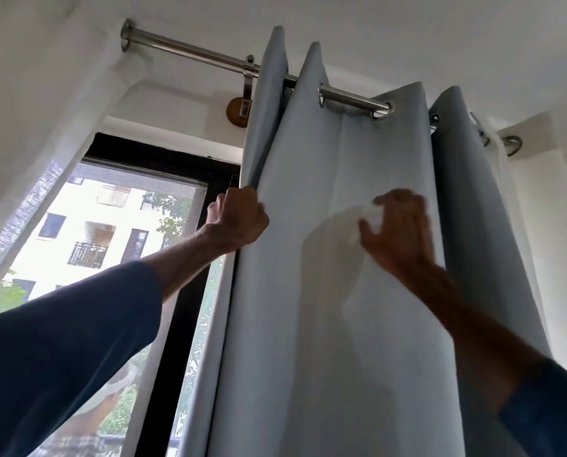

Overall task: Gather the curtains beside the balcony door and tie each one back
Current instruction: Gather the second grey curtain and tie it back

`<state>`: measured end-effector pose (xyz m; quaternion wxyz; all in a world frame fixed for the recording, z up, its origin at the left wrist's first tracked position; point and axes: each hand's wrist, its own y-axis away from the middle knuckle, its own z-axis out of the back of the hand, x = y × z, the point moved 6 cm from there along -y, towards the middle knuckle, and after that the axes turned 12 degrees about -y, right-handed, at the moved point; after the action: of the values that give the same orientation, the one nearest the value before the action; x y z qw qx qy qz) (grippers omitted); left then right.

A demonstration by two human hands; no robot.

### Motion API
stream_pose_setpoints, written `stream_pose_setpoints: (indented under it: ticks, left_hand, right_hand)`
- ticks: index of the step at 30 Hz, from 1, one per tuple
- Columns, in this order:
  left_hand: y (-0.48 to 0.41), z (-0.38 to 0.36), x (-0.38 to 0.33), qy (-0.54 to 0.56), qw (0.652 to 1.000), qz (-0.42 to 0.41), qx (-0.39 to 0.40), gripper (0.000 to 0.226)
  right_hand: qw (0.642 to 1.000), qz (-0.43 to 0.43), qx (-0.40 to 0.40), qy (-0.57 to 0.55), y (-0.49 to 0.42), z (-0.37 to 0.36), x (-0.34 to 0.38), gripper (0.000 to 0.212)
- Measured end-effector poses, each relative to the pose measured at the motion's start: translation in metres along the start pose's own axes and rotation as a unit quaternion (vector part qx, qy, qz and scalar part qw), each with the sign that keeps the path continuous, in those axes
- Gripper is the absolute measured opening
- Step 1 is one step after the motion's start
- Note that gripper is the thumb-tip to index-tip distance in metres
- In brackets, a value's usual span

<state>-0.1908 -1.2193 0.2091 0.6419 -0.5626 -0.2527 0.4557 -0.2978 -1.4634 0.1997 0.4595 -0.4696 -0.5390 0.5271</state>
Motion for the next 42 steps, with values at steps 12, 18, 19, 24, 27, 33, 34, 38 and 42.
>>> stream_pose_setpoints:
  ticks: [12,18,19,24,27,33,34,38,42]
  left_hand:
    - [-0.006,0.01,-0.03,-0.019,0.998,-0.04,-0.046,0.031]
    - [-0.019,0.01,-0.013,-0.014,0.999,-0.04,-0.028,0.037]
    - [-0.022,0.01,-0.011,-0.012,0.999,-0.039,-0.025,0.037]
    - [-0.028,0.01,-0.007,-0.013,0.999,-0.047,-0.019,0.041]
    - [-0.028,0.011,-0.006,-0.018,0.998,-0.055,-0.029,0.042]
    - [-0.013,0.012,-0.011,0.001,0.996,-0.08,-0.046,0.039]
    - [-0.008,0.011,-0.014,0.003,0.995,-0.086,-0.044,0.038]
    - [0.018,0.005,-0.024,0.033,0.992,-0.123,-0.022,0.034]
    - [0.044,-0.007,-0.026,0.057,0.989,-0.137,0.014,0.028]
  right_hand:
    - [0.984,-0.159,0.081,0.018,-0.033,0.003,-0.068,0.043]
    - [0.988,-0.139,0.072,0.006,-0.04,-0.018,-0.013,0.026]
    - [0.987,-0.135,0.083,0.0,-0.041,-0.024,-0.001,0.025]
    - [0.99,-0.045,0.132,-0.032,-0.039,-0.052,0.092,0.028]
    - [0.993,0.008,0.113,-0.033,-0.039,-0.057,0.134,0.027]
    - [0.992,-0.015,0.105,-0.072,-0.019,-0.057,0.124,0.016]
    - [0.991,-0.018,0.102,-0.084,-0.009,-0.058,0.12,0.025]
    - [0.988,0.011,0.095,-0.122,0.035,-0.059,0.107,0.019]
    - [0.987,0.033,0.078,-0.139,0.072,-0.052,0.09,0.01]
